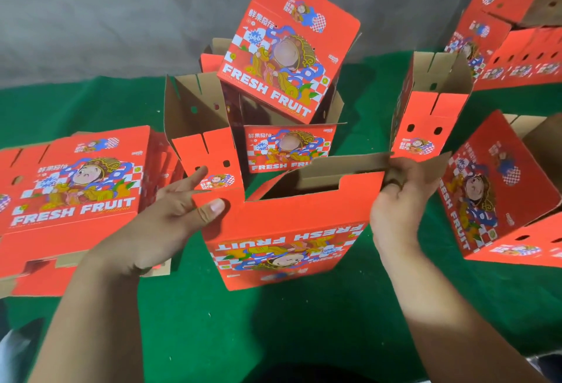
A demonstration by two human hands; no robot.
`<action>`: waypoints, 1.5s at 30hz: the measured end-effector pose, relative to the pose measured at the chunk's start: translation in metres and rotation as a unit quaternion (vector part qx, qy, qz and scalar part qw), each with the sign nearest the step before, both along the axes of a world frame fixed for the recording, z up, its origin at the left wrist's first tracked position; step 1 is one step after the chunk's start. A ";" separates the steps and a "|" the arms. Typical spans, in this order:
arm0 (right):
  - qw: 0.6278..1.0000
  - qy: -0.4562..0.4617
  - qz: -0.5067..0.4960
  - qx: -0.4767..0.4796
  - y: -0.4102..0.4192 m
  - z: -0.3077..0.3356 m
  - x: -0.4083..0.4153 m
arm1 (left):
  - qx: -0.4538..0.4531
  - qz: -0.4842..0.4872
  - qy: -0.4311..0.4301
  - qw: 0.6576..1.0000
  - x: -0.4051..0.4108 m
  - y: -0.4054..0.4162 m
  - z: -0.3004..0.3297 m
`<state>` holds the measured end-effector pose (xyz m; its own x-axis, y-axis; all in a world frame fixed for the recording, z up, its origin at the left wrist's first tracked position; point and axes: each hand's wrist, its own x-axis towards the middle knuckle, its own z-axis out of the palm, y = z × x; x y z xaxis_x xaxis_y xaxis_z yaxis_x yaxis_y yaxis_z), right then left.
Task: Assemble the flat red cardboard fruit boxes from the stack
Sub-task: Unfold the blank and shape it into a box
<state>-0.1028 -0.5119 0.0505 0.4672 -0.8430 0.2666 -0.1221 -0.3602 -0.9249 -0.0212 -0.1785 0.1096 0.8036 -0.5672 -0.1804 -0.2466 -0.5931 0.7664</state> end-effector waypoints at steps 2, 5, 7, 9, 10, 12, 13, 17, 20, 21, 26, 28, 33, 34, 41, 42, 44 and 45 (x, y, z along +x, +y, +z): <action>0.997 0.055 0.020 -0.045 -0.001 0.005 0.003 | 0.013 0.011 -0.001 1.000 0.002 -0.001 -0.005; 0.970 0.162 -0.003 -0.182 0.002 0.010 0.003 | -0.039 0.024 -0.023 0.999 0.003 -0.005 -0.010; 0.941 0.187 0.001 -0.283 0.003 0.010 -0.002 | -0.136 0.057 0.002 0.989 0.001 -0.009 -0.014; 0.912 0.181 0.007 -0.368 -0.002 0.008 -0.003 | -0.216 0.065 0.048 0.973 -0.002 -0.012 -0.018; 0.903 0.170 0.008 -0.394 -0.004 0.007 -0.003 | -0.236 0.065 0.071 0.967 -0.003 -0.012 -0.019; 0.893 0.153 0.030 -0.422 -0.006 0.007 0.000 | -0.248 0.061 0.112 0.960 0.000 -0.005 -0.020; 0.888 0.148 0.058 -0.431 -0.008 0.007 0.001 | -0.229 0.051 0.126 0.964 0.003 -0.001 -0.018; 0.854 0.173 0.160 -0.463 -0.036 0.012 0.006 | -0.077 -0.041 0.131 0.988 0.014 0.008 0.001; 0.862 0.243 0.179 -0.408 -0.036 0.016 0.002 | -0.031 -0.083 0.107 0.990 0.019 0.001 0.012; 0.865 0.238 0.171 -0.407 -0.034 0.016 0.001 | -0.030 -0.095 0.089 0.991 0.020 0.000 0.012; 0.811 0.396 0.192 -0.387 -0.039 0.021 0.002 | -0.048 -0.083 0.139 0.986 0.020 -0.002 -0.001; 0.815 0.407 0.206 -0.359 -0.037 0.022 0.001 | -0.039 -0.055 0.173 0.983 0.019 -0.003 -0.003; 0.818 0.451 0.244 -0.261 -0.039 0.025 0.000 | 0.025 -0.074 0.134 0.988 0.019 -0.013 -0.001; 0.820 0.455 0.255 -0.234 -0.038 0.023 -0.001 | 0.013 -0.063 0.134 0.989 0.017 -0.015 -0.002; 0.960 0.235 0.090 -0.120 -0.014 -0.010 -0.001 | -0.176 0.171 0.101 0.964 0.000 -0.049 -0.025; 0.972 0.192 0.068 -0.119 -0.011 -0.013 -0.001 | -0.201 0.230 0.099 0.947 -0.002 -0.055 -0.030; 0.976 0.167 0.044 -0.129 -0.010 -0.022 -0.005 | -0.195 0.295 0.024 0.935 -0.004 -0.066 -0.038; 0.974 0.182 0.048 -0.124 -0.011 -0.026 -0.007 | -0.167 0.309 -0.029 0.936 -0.003 -0.070 -0.040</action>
<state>-0.1102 -0.5225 0.0248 0.6417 -0.7221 0.2584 -0.3806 -0.5924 -0.7101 -0.0244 -0.2489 0.0692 0.9997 -0.0069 -0.0213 0.0173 -0.3666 0.9302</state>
